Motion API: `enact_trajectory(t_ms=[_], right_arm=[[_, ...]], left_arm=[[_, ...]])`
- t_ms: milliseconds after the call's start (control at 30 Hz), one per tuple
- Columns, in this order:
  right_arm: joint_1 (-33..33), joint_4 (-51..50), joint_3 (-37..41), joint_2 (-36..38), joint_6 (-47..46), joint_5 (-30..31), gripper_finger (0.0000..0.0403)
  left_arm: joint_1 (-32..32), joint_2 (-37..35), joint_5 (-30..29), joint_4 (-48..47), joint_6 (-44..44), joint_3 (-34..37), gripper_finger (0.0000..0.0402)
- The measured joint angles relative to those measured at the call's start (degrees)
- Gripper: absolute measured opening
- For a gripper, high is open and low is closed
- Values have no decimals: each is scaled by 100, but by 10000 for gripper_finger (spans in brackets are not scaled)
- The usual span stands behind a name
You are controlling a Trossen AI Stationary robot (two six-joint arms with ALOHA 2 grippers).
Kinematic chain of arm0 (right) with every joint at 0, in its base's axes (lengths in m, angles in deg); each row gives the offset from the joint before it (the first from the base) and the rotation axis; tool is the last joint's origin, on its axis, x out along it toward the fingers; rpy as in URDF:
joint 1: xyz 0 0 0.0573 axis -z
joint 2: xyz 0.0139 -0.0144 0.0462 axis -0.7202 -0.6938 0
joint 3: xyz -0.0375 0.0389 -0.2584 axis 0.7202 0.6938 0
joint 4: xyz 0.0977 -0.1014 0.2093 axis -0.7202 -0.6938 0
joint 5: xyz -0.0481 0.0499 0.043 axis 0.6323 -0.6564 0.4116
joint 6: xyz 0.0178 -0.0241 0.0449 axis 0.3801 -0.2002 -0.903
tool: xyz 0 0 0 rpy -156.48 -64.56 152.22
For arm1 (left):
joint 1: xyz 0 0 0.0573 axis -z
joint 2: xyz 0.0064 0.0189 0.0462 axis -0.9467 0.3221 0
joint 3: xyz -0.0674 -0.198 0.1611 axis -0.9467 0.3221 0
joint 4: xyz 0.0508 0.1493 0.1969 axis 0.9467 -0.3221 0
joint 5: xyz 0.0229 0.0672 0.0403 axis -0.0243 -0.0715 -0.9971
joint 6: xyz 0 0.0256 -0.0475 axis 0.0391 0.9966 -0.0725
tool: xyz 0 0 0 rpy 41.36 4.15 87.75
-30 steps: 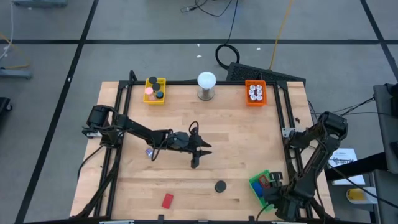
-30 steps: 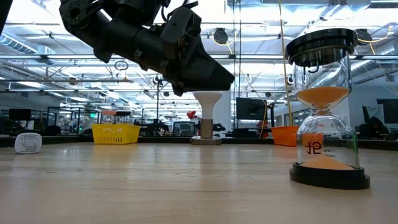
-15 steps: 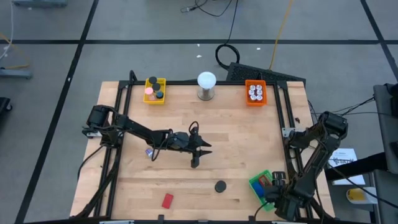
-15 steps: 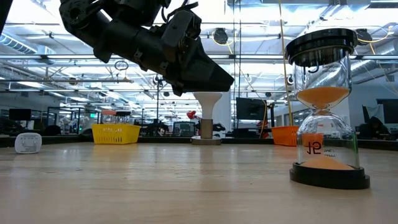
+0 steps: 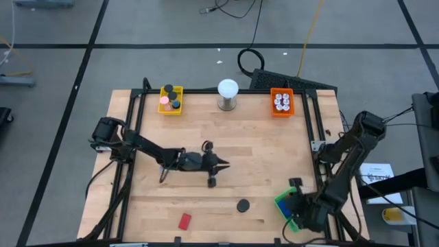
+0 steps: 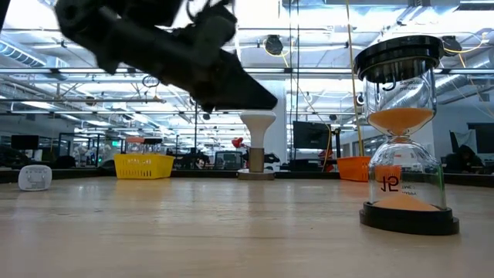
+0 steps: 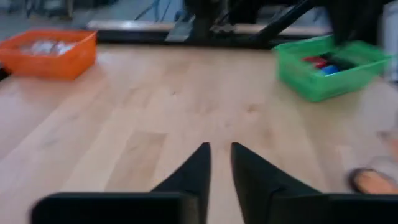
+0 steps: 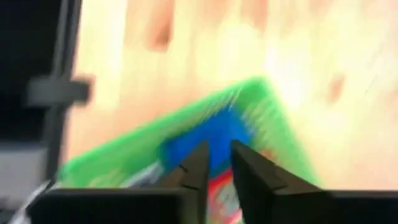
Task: Pick & Place Office items
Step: Put the violet charger adaptor into the orange bin
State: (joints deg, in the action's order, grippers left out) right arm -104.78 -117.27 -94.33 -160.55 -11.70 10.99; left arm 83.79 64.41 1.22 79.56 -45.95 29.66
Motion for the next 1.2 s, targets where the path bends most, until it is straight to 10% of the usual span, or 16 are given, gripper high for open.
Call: enact_trajectory(t_ms=[333,600,800,1200], right_arm=[[1773,4926,2556,1168,3362,-93,5],[3014,6288,3300,1525,4833,-295,1],[3270,6567,3368,1519,5022,-698,1],[3278,6604,3368,1518,5126,-705,1]], left_arm=[[652,-1415,-1094,648,-33,1633,15],[784,-3187,-659,-4121,-1522,1331,13],[900,-3380,-128,-7165,-2670,744,98],[1420,-3236,759,-8524,-2676,779,329]])
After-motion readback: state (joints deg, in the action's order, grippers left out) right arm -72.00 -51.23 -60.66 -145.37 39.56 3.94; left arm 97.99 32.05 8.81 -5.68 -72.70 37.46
